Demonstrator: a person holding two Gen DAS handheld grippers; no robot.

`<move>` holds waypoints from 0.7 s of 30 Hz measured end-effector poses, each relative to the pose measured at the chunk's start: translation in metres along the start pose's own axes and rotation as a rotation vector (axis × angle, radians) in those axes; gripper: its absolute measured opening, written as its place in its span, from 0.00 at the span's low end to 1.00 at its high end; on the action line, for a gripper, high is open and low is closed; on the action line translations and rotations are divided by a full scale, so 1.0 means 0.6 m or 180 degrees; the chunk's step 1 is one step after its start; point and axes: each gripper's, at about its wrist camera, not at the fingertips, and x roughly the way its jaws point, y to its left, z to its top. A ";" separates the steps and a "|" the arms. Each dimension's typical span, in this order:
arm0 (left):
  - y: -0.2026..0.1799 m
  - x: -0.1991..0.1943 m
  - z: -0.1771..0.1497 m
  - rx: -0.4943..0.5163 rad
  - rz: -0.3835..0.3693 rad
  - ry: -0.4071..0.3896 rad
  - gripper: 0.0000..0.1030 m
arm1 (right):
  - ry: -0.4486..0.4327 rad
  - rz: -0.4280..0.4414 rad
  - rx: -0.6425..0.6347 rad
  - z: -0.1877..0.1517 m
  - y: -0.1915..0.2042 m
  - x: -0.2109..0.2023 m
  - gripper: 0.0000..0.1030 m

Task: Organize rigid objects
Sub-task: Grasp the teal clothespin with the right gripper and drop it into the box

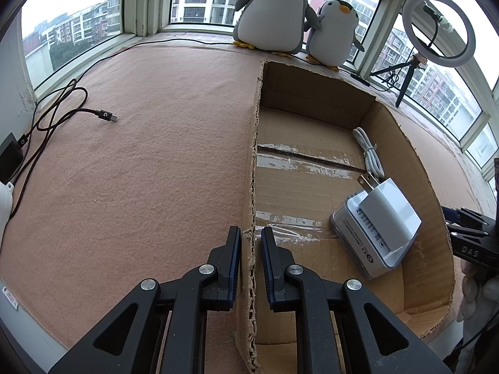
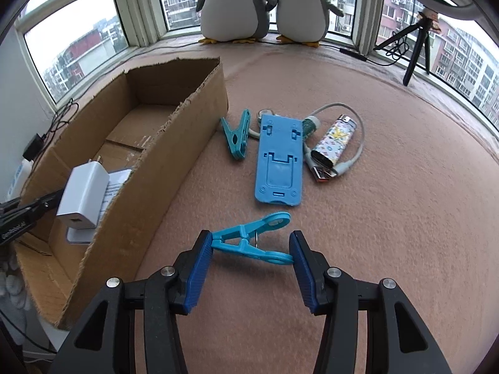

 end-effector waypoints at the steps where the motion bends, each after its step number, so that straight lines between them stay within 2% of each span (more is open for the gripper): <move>1: 0.000 0.000 0.000 0.0001 0.0001 0.0000 0.14 | -0.0020 0.0020 0.0021 -0.001 -0.001 -0.007 0.45; 6: 0.000 0.000 0.000 0.0001 -0.0002 0.0001 0.14 | -0.0138 0.0149 0.0059 -0.001 0.011 -0.042 0.45; 13: 0.000 0.000 0.000 0.0000 -0.0001 -0.0001 0.14 | -0.0328 0.0487 -0.0122 0.000 0.075 -0.105 0.45; 16: 0.000 0.000 0.000 -0.0003 -0.0005 0.0000 0.14 | -0.0325 0.0620 -0.0273 0.000 0.109 -0.116 0.45; 21: 0.001 0.000 0.001 0.0000 -0.0005 0.0000 0.14 | -0.0284 0.0681 -0.0465 -0.007 0.159 -0.118 0.45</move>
